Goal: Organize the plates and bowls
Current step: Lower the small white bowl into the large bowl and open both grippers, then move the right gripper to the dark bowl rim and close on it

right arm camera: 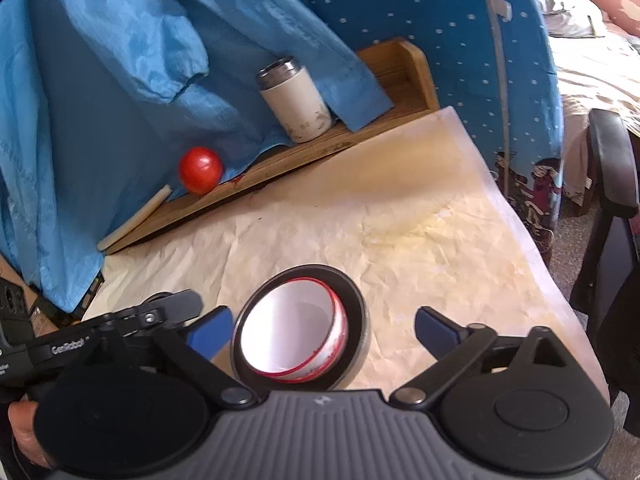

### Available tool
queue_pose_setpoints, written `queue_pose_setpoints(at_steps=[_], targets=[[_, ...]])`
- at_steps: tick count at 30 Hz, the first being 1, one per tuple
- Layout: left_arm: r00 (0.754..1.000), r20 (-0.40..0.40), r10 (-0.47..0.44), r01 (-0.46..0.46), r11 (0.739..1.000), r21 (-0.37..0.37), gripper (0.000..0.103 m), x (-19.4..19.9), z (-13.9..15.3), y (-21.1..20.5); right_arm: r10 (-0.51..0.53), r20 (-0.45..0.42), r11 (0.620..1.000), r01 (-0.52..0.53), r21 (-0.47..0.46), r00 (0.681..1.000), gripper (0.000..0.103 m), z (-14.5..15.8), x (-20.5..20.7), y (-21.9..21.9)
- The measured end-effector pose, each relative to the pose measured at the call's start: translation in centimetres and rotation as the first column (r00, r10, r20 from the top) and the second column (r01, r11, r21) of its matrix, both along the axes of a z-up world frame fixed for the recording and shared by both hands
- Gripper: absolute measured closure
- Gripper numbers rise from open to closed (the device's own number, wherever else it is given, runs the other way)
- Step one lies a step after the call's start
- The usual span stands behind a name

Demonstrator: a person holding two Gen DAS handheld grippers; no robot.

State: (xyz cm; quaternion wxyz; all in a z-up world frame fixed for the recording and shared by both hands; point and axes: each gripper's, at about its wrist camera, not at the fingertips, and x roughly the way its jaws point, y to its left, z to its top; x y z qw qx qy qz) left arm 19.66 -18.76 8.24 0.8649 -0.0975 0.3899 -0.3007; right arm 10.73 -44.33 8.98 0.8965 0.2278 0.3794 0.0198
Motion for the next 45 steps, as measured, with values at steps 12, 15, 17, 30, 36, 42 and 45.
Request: queue_pose_setpoints(at_steps=[12,15,17,30,36,42,45], targets=[[0.999,0.033,0.027,-0.03,0.995,0.092,0.001,0.6,-0.4,0.9,-0.061,-0.071,0.998,0.061,-0.001,0.996,0.0,-1.9,-0.7,-1.6],[1.0,0.018,0.025,-0.027,0.991,0.134,0.001,1.0,-0.9,1.2,-0.057,-0.092,0.997,0.052,-0.051,0.994,0.0,-2.4,-1.0,-1.7],[1.0,0.003,0.021,-0.021,0.987,0.158,0.001,1.3,-1.3,1.4,-0.05,-0.102,0.996,0.042,-0.085,0.993,0.0,-2.7,-1.3,-1.6],[0.992,-0.125,-0.016,0.04,0.98,0.195,0.001,2.7,-2.4,0.5,0.0,-0.131,0.99,-0.018,-0.137,0.991,0.0,-3.1,-1.1,-1.3],[0.991,-0.131,-0.023,0.053,0.97,0.236,0.001,3.1,-2.8,-0.6,0.006,-0.14,0.989,-0.027,-0.144,0.99,0.0,-3.1,-0.2,-1.3],[0.989,-0.148,-0.011,0.051,0.962,0.268,0.001,3.9,-3.3,-1.1,0.008,-0.166,0.988,-0.033,-0.152,0.986,0.0,-3.5,0.4,-1.4],[0.986,-0.166,-0.002,0.048,0.961,0.273,0.001,4.4,-3.6,-1.3,0.012,-0.173,0.987,-0.039,-0.158,0.985,0.0,-3.6,0.7,-1.4]])
